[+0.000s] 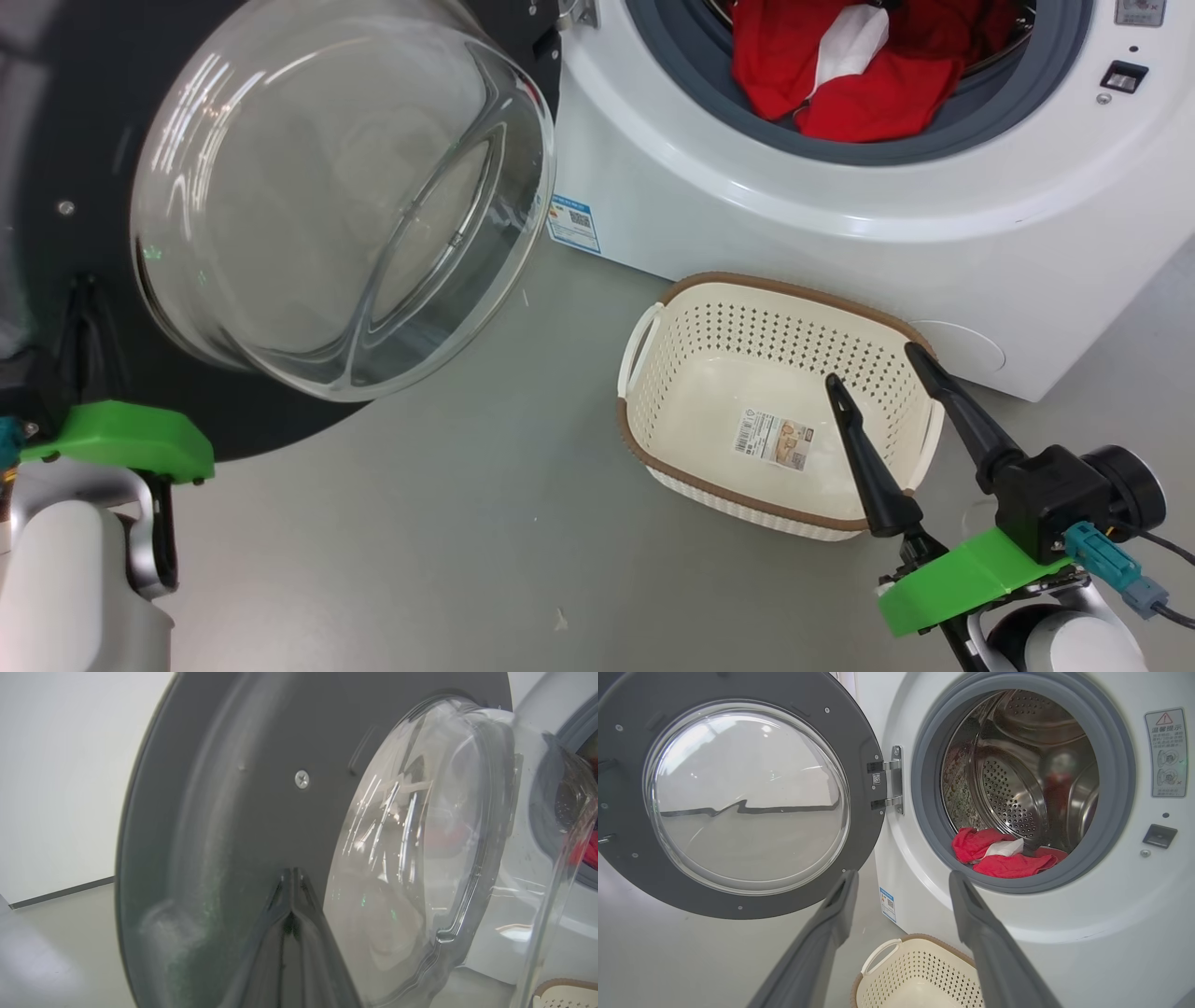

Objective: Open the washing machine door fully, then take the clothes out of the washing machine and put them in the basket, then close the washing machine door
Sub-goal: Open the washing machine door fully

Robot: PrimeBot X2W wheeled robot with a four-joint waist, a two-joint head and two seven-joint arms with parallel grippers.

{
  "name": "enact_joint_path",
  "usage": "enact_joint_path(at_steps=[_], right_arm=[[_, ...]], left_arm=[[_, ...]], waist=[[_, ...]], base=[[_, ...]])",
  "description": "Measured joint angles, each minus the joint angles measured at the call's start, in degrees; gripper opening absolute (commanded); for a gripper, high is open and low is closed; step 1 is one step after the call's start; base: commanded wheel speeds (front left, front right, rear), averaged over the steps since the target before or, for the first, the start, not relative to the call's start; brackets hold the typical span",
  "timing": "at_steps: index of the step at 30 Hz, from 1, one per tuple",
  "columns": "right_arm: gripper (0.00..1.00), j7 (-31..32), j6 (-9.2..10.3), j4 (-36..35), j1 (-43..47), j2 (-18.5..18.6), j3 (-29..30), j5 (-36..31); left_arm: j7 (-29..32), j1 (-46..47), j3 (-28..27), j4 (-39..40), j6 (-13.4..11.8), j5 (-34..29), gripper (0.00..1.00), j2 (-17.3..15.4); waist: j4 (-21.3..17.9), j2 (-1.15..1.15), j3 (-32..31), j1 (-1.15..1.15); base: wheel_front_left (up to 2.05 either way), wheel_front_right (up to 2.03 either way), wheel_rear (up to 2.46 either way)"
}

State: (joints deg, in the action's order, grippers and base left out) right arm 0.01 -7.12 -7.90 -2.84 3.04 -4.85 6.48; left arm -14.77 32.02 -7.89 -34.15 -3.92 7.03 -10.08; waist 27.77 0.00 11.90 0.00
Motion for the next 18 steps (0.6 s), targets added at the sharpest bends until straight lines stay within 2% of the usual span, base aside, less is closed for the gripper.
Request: enact_joint_path(at_steps=[10, 18], right_arm=[[1.00, -1.4, 0.00, 1.0, -0.5, 0.0, 0.2, 0.7], [1.00, -3.1, 0.00, 2.8, -0.9, 0.0, 0.5, 2.1]], left_arm=[[0.0, -0.7, -1.9, 3.2, 1.0, 0.0, 0.00, 1.6], [0.0, -4.4, -2.2, 7.4, 3.1, 0.1, 0.00, 3.3]], waist=[[-0.3, 0.00, -0.4, 0.00], [-0.7, 0.00, -1.8, 0.00]], base=[[0.00, 0.00, 0.00], [0.00, 0.00, 0.00]])
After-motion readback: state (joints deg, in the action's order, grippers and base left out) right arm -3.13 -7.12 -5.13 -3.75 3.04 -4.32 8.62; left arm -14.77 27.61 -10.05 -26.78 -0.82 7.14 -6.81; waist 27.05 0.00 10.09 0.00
